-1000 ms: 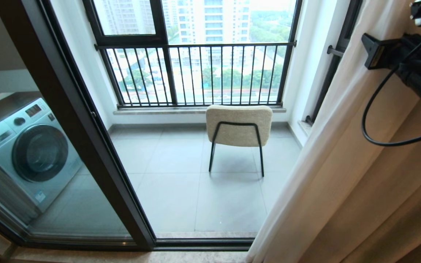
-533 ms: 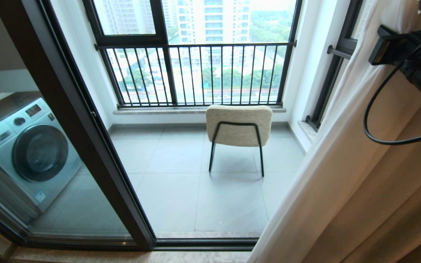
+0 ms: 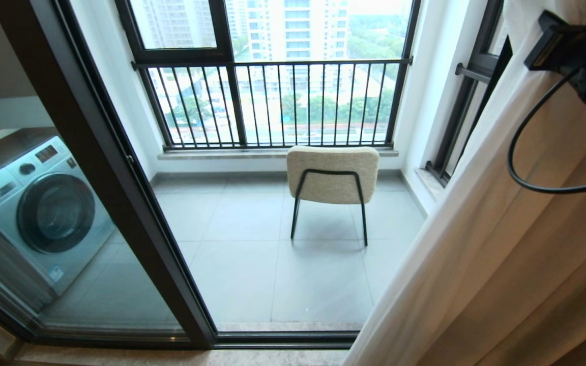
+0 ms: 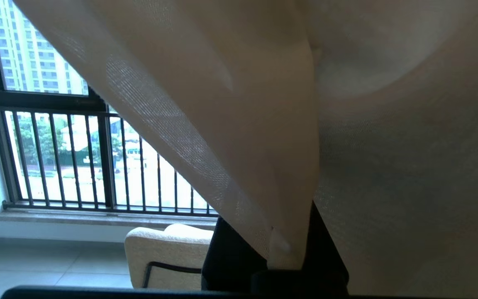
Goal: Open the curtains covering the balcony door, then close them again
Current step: Close the inner curtains on both sides
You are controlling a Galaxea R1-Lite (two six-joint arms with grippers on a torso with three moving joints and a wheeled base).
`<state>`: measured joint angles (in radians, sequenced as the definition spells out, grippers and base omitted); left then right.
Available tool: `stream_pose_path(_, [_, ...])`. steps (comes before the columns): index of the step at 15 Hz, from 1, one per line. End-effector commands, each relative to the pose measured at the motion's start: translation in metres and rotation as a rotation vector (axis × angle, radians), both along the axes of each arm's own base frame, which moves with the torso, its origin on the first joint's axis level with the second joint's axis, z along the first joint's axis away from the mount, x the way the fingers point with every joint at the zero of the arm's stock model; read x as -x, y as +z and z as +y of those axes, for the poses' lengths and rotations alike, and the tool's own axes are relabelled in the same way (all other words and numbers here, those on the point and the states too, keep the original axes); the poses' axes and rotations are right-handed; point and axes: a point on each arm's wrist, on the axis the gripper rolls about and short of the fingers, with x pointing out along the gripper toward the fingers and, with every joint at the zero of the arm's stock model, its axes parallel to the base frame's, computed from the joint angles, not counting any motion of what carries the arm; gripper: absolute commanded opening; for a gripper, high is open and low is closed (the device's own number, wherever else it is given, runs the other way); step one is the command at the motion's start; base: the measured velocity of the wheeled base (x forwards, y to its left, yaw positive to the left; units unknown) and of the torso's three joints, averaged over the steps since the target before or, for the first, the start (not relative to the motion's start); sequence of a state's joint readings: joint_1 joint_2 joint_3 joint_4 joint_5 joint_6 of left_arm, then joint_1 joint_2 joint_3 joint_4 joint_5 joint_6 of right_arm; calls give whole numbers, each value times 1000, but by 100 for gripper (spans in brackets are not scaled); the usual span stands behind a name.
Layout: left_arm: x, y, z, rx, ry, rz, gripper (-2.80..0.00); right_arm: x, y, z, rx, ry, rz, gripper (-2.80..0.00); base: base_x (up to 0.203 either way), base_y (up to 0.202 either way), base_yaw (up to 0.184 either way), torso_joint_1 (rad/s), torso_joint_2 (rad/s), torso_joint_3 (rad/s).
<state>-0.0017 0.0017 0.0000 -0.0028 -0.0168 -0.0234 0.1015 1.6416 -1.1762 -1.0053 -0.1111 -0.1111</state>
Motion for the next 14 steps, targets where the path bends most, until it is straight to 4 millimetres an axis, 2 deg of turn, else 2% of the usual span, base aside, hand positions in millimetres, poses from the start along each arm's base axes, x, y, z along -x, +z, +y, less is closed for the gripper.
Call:
stream_pose_path(1, [0,0,0,0,0,0,-280,5,4,0,-1,2,-18,-280,0,0,0,0,0,0])
stream_pose_path(14, [0,0,0,0,0,0,-280,24,17,0,-23,17,-55,-280,0,0,0,0,0,0])
